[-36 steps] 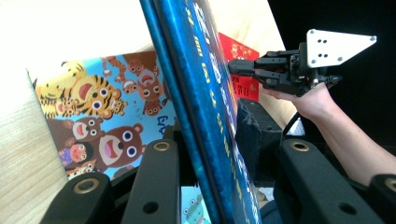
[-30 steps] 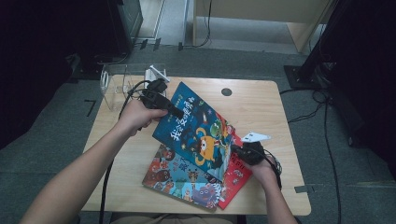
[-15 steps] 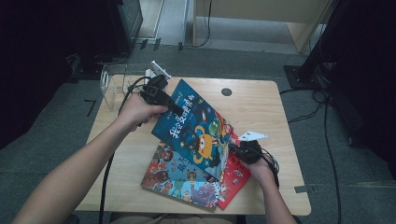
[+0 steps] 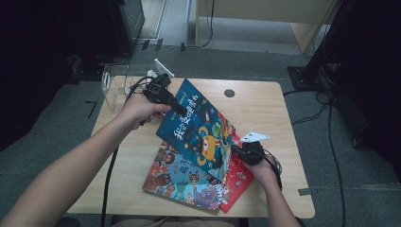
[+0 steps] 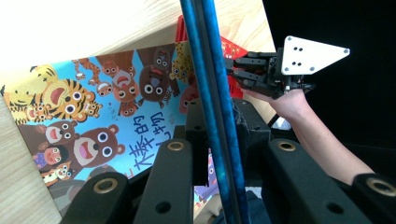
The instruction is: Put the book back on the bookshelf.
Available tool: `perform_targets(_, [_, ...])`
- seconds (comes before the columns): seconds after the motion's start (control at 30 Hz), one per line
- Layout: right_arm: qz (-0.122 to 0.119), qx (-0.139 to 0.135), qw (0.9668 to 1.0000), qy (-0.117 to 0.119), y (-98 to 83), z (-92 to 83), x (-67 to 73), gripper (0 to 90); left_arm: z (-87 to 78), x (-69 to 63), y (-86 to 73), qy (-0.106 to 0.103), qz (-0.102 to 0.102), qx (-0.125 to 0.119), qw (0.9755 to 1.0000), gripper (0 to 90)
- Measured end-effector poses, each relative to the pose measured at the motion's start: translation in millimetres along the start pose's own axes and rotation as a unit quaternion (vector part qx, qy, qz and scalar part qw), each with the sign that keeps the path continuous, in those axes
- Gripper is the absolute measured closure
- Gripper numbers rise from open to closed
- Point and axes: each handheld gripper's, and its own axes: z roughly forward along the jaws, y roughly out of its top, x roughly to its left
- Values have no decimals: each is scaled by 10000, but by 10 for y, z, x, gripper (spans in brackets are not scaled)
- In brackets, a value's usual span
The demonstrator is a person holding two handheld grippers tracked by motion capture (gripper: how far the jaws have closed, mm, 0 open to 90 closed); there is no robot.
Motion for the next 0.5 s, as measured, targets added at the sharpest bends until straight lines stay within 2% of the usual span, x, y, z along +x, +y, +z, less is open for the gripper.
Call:
perform_targets(0.1, [-10, 8, 10000, -22, 7, 7, 7, 900, -11, -33, 20, 33, 45, 52, 10000, 790])
perform_targets(0.2, [-23, 14, 10000, -15, 8, 6, 1, 900, -12, -35, 32, 36, -9, 63, 10000, 798])
perform_targets(0.3, [-25, 7, 10000, 8, 7, 6, -3, 900, -18, -47, 54, 24, -114, 115, 9999, 805])
perform_targets(0.37, [-4, 3, 10000, -10, 7, 6, -13, 867, -37, -71, 80, -7, -230, 146, 9996, 811])
perform_targets(0.43, [54, 12, 10000, 48, 4, 2, -28, 858, -62, -112, 99, 34, -267, 187, 9995, 822])
perform_targets(0.5, [-44, 27, 10000, 32, 2, 1, -21, 859, -85, -182, 116, 114, -234, 246, 9994, 825])
